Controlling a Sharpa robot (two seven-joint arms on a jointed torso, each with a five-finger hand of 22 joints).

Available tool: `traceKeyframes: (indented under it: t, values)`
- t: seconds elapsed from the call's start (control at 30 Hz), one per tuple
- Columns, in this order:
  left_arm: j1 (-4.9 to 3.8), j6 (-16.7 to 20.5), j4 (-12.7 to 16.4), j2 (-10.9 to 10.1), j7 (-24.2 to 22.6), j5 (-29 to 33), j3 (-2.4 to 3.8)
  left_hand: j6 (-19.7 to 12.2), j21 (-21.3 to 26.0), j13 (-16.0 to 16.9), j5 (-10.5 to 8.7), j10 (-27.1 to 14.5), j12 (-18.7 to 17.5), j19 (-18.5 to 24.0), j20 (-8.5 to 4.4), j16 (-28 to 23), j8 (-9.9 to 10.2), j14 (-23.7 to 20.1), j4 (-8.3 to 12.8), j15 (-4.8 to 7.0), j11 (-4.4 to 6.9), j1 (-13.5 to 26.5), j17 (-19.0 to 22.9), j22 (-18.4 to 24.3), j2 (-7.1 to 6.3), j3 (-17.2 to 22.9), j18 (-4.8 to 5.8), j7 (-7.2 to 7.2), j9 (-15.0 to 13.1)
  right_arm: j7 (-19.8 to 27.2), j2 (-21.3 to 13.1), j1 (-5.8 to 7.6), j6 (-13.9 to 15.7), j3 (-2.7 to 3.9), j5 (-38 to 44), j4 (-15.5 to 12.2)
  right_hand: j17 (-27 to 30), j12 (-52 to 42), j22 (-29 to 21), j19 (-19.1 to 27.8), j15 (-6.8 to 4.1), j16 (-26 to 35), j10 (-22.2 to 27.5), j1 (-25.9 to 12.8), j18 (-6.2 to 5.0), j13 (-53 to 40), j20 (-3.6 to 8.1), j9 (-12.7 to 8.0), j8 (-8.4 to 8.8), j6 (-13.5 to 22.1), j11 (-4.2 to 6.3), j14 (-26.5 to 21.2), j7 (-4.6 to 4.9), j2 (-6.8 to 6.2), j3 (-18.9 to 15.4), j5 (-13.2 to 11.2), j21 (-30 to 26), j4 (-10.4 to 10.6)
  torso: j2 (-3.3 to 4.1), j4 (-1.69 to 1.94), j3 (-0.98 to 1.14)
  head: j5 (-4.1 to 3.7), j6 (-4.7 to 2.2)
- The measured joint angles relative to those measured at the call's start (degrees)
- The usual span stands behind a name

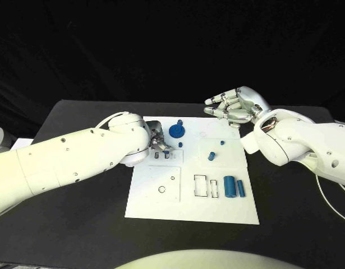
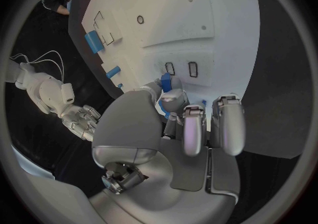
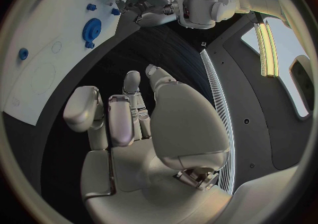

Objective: Assemble the parts on the task board

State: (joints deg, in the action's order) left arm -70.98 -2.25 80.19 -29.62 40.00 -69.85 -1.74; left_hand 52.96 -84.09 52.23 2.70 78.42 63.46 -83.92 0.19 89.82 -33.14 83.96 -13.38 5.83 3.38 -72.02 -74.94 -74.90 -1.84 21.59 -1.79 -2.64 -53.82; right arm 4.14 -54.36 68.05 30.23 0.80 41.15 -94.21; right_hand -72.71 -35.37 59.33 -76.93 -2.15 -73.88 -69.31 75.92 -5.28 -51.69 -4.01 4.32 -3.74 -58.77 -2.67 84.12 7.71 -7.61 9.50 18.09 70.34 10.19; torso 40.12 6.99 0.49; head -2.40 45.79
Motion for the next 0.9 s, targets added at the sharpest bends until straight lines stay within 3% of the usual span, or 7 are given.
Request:
traceKeyframes:
  t: [0.43, 0.9]
  values:
    - [0.06, -2.78, -1.08, 0.48, 0.01, 0.66, -0.02, 0.22, 0.00, 0.00, -0.12, 0.00, 0.00, 0.00, 0.00, 0.00, 0.01, 0.00, 0.23, 0.00, -0.01, 0.42, 0.01, 0.00, -0.42, 0.22, 0.00, 0.21, -0.17, 0.01, 0.09, -0.02, -0.05, 0.00, 0.00, 0.02, 0.00, 0.00, 0.00, 0.00, 0.00, 0.00, 0.00, 0.00, 0.00, 0.00, 0.00, -0.01, 0.00, 0.00, 0.00, 0.00, 0.00, 0.00, 0.00, 0.00, 0.00, 0.00, -0.01, -0.02, -0.01, 0.08, 0.15]
    - [0.40, -2.96, -1.23, 0.84, -0.02, -0.26, 0.05, 0.30, 0.00, 0.01, 0.07, -0.01, 0.00, 0.00, 0.00, 0.00, 0.15, 0.00, 0.43, 0.00, -0.02, 0.41, 0.01, 0.00, -0.41, 0.42, 0.00, 0.28, -0.18, 0.05, 0.11, -0.04, -0.12, 0.00, 0.00, 0.02, 0.00, 0.00, 0.00, 0.00, 0.00, 0.00, -0.01, 0.00, 0.00, -0.01, 0.00, -0.01, 0.00, 0.00, -0.01, 0.00, 0.00, 0.00, 0.00, 0.00, 0.00, 0.00, -0.01, -0.03, 0.00, 0.04, 0.23]
